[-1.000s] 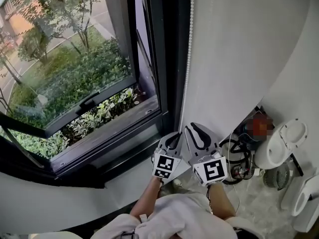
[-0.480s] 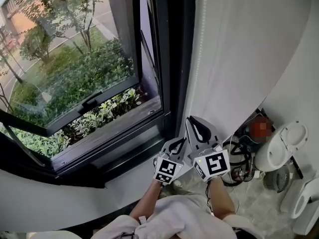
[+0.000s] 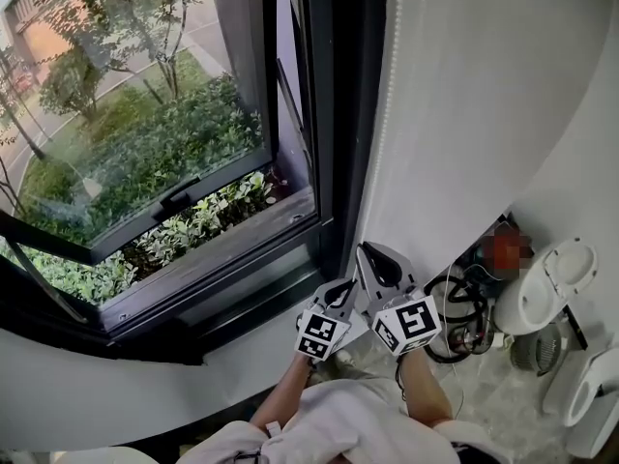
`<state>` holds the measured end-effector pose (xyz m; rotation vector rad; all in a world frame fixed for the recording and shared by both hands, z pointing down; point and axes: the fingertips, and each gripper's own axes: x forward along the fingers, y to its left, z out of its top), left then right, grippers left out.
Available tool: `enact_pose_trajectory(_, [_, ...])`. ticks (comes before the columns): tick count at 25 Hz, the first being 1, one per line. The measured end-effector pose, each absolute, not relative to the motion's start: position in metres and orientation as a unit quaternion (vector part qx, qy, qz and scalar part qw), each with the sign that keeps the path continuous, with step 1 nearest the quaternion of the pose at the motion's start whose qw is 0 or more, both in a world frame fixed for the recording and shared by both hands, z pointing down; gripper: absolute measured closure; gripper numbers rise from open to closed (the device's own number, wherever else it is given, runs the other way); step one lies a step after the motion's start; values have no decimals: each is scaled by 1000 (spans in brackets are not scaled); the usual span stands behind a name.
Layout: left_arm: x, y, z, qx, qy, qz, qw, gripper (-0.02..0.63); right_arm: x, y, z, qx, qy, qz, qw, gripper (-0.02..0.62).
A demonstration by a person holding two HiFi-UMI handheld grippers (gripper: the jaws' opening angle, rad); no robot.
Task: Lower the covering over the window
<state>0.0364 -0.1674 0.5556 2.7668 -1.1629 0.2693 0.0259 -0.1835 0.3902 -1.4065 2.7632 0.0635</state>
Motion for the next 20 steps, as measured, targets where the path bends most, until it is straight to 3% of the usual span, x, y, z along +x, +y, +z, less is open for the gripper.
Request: enact_pose_trajectory(20, [37,-148,662,915,-349,169,114,591,21,-185,498,-435,896,-71,-46,588])
